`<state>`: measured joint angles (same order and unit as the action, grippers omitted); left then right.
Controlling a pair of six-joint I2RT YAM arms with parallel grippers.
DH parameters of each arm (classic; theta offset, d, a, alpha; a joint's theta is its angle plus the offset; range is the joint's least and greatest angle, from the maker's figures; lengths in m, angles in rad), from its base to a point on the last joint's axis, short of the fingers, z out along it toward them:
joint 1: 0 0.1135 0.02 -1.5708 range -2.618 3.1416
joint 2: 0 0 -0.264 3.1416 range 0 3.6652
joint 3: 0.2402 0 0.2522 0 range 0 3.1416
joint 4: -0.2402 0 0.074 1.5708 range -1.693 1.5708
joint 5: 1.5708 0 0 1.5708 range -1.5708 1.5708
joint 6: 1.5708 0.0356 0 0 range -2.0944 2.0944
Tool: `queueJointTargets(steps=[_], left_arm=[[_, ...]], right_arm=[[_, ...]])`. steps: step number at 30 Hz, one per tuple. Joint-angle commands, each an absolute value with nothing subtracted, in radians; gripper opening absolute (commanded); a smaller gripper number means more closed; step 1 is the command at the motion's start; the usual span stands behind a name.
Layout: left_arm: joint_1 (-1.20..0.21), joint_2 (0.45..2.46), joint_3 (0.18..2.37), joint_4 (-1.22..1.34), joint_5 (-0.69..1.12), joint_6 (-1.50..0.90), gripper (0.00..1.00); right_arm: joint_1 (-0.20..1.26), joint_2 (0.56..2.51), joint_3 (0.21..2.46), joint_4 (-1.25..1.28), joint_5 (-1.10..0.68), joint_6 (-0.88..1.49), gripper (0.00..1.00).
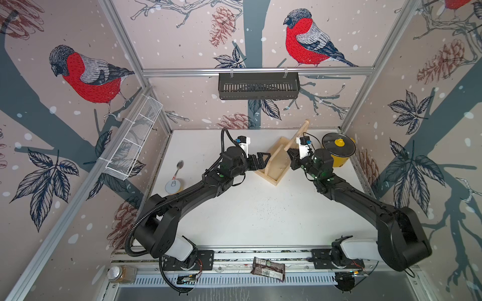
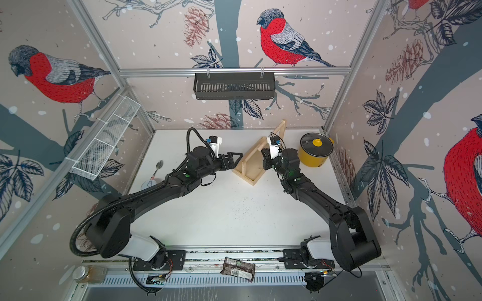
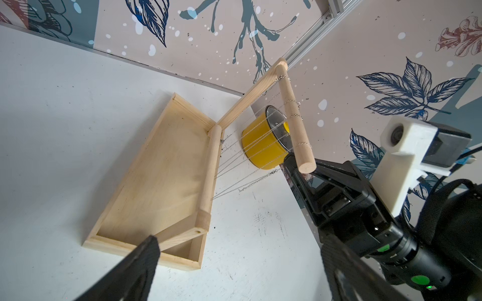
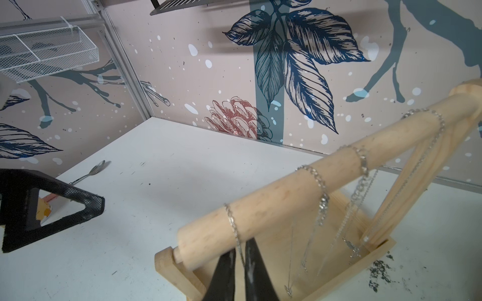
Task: Take the necklace off the jewelry display stand
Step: Take off the necklace from the stand.
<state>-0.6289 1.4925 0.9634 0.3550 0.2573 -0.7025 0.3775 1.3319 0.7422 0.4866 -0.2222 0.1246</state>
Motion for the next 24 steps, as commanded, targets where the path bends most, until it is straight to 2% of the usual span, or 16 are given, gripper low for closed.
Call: queueJointTargets(steps=[1, 24], left_arm=[[-0.630, 1.491, 0.964, 0.375, 0.253, -0.712, 0.98], [-0.630, 1.482, 0.960, 0.358, 0.250, -0.727, 0.98]], right_arm=[[0.380, 1.321, 0.743, 0.516, -0.221, 0.109, 0.11], [0.390, 1.300, 0.752, 0.491, -0.211, 0.113, 0.05]])
